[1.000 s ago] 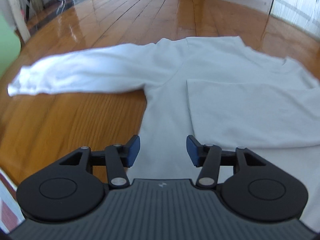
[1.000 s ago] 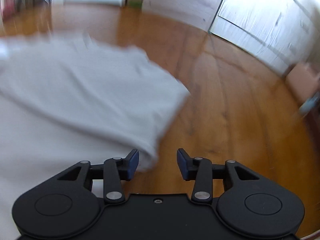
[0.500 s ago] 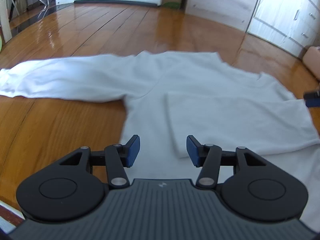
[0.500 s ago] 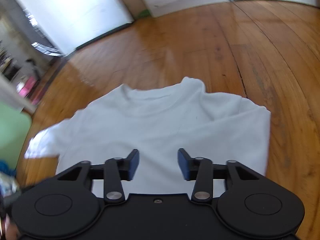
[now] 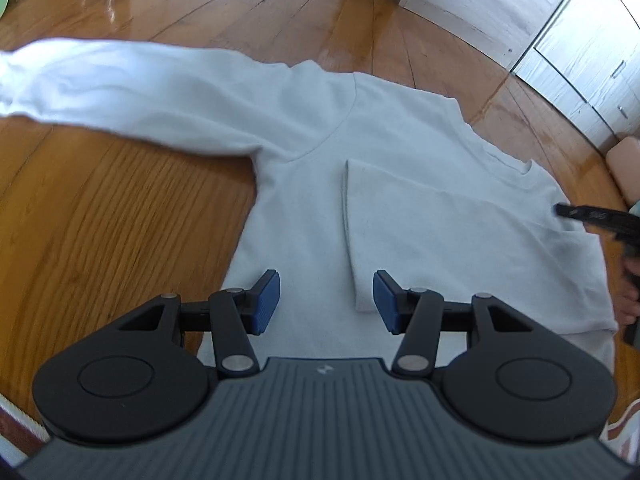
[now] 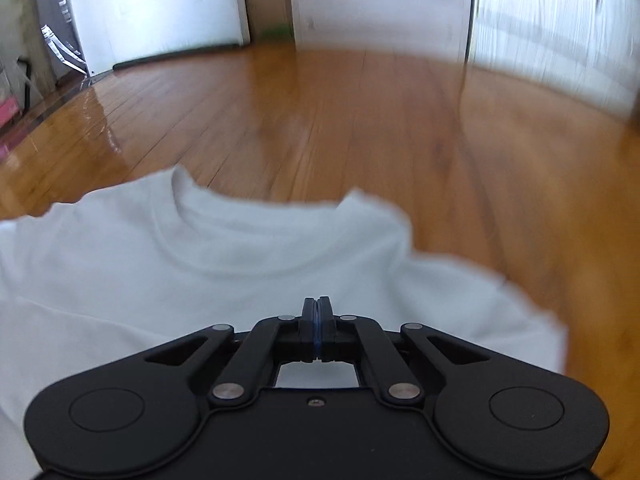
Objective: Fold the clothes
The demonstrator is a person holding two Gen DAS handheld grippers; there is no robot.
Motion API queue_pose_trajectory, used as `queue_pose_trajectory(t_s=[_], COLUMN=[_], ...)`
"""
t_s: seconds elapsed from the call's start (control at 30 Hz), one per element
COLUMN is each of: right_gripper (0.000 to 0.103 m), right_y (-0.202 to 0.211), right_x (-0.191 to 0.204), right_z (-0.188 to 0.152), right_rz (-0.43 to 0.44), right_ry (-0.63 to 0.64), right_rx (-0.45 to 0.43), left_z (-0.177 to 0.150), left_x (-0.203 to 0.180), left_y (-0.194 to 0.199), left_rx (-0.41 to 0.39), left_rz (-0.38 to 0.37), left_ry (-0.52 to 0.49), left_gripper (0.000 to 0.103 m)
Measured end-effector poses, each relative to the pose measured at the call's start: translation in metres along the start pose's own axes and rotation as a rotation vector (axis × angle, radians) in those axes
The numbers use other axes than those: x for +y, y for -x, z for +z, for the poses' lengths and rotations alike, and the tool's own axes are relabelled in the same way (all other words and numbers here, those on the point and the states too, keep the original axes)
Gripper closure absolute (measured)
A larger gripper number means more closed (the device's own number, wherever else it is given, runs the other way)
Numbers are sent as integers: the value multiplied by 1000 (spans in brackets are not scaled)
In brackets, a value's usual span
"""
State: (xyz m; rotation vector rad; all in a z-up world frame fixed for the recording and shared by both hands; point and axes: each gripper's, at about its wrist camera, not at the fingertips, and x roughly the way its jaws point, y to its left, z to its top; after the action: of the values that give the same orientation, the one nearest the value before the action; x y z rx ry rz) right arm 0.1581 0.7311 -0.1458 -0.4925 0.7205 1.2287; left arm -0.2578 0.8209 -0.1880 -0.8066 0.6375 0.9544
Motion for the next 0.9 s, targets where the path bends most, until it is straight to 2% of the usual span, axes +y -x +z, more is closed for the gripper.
queue_pose_trajectory(t_s=[0.13, 0.2, 0.27, 0.33, 0.4, 0.5, 0.6, 0.67, 0.73, 0.8, 0.87, 0.9], right_gripper=[102, 102, 102, 98, 91, 59, 57, 53, 46, 46, 54, 92], right_y=[40, 59, 71, 80, 84, 70, 42, 23, 6, -9, -13, -15], right_x=[-49, -82, -120, -145, -148, -115, -66, -37, -18, -4, 2, 5], right_z=[11, 11, 7, 1, -1, -2, -1, 0, -1, -2, -11, -15], right_rz=[-111, -213, -343, -376, -257, -29, 154, 176, 135, 85, 72, 65], right_ry=[-60, -66, -84, -86, -126, -172, -126, -55, 1, 43, 72, 86], right_rx=[-97, -122, -109, -77, -48, -31, 16, 34, 47, 71, 49, 37], left_z=[-1, -3, -2, 2, 8, 14, 11, 9, 11, 12, 12, 11], left_x=[-12, -18, -25, -32, -39, -49, -55, -54, -53, -52, -53, -54], left_y=[-6, -9, -11, -12, -11, -11, -15, -19, -20, -22, -24, -25], left_rx=[14, 20, 23, 22, 2, -22, -10, 4, 4, 4, 10, 15], left_rz=[-1, -6, 4, 5, -11, -20, -2, 3, 0, -4, -1, 2], left_ry=[-31, -48, -71, -78, -82, -105, -128, -123, -109, -95, -98, -102], left_gripper=[52, 52, 52, 52, 52, 52, 52, 52, 52, 52, 52, 52])
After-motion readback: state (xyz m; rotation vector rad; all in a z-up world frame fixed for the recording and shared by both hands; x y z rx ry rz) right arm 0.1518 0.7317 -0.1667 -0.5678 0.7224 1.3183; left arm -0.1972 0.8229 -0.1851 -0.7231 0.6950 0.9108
